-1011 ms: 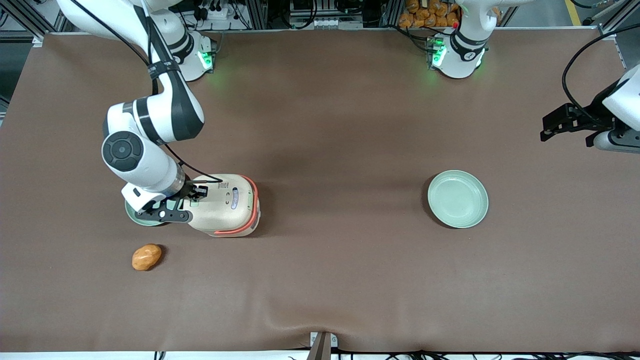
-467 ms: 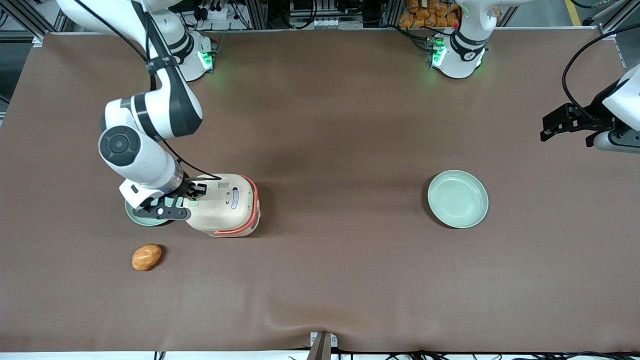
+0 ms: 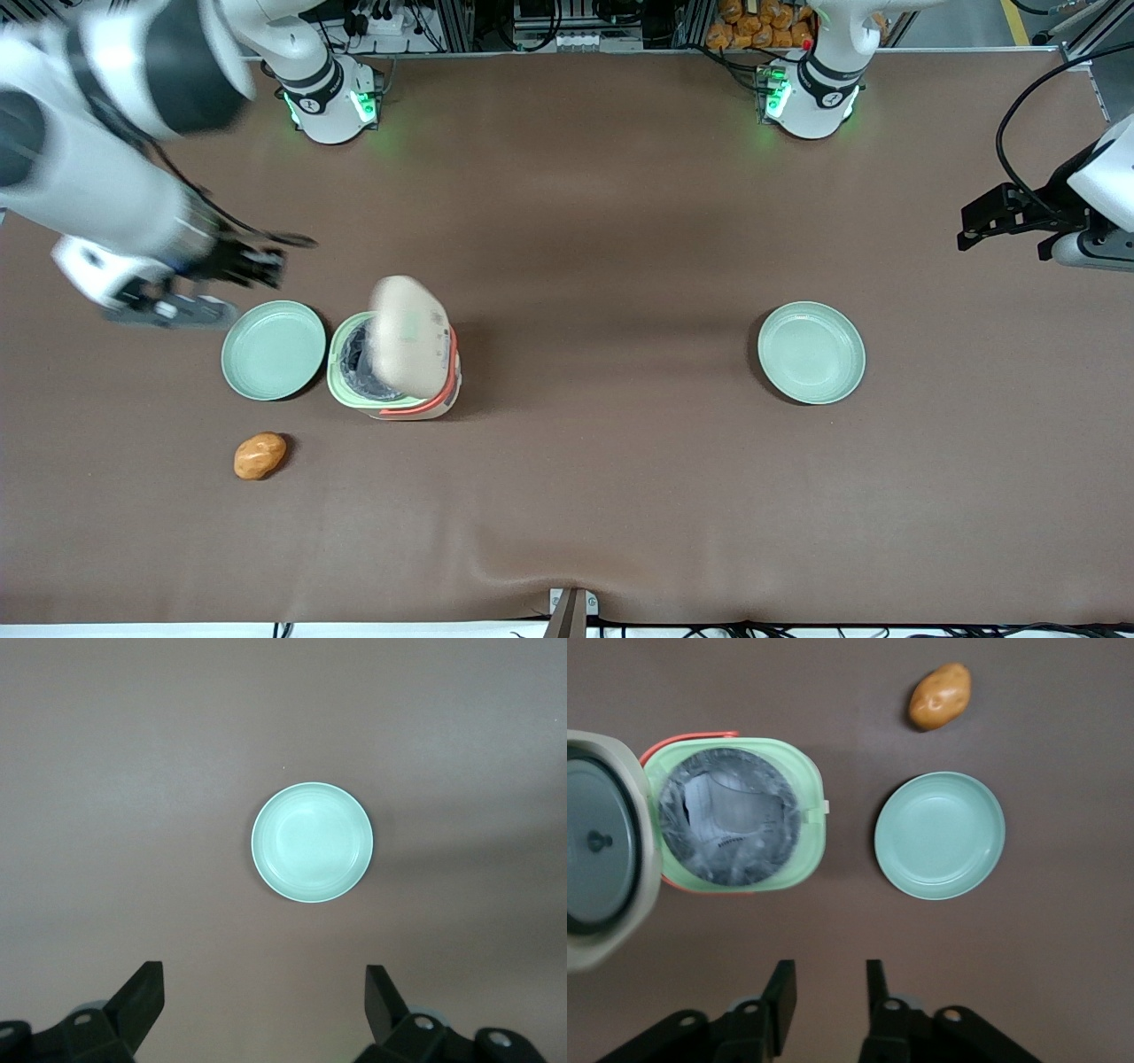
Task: Press rice cooker button with right arm
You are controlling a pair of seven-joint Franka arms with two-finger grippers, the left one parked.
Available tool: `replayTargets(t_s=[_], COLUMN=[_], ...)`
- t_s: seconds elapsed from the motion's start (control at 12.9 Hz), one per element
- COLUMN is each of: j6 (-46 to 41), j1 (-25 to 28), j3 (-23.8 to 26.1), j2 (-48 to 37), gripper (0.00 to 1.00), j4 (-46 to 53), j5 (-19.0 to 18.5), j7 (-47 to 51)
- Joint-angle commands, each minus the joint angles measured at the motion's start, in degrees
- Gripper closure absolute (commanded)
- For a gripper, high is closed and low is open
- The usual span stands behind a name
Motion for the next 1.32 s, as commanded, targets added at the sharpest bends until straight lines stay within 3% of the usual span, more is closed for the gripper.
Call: replayTargets(t_s=[0.0,0.23,0.39,0.7,1.24], j6=[-2.4,-3.4,-3.6,-0.1,2.1], j1=[-6.8,-14.2,-16.6,-17.2,-16.6], j3=[0.4,0.4,0.5,0.5,1.0], j2=[-4.0,-6.8,-9.4,-16.7,-19.1], gripper=[0.0,0.0,0.0,0.0,0.0], j4=[-0.3,-0.4,-1.6,-11.2,-15.6], j5=[0.4,0.4,0.1,-0.1,-0.1], j7=[-10.3,-21.4,-22.1,-22.1,-21.2])
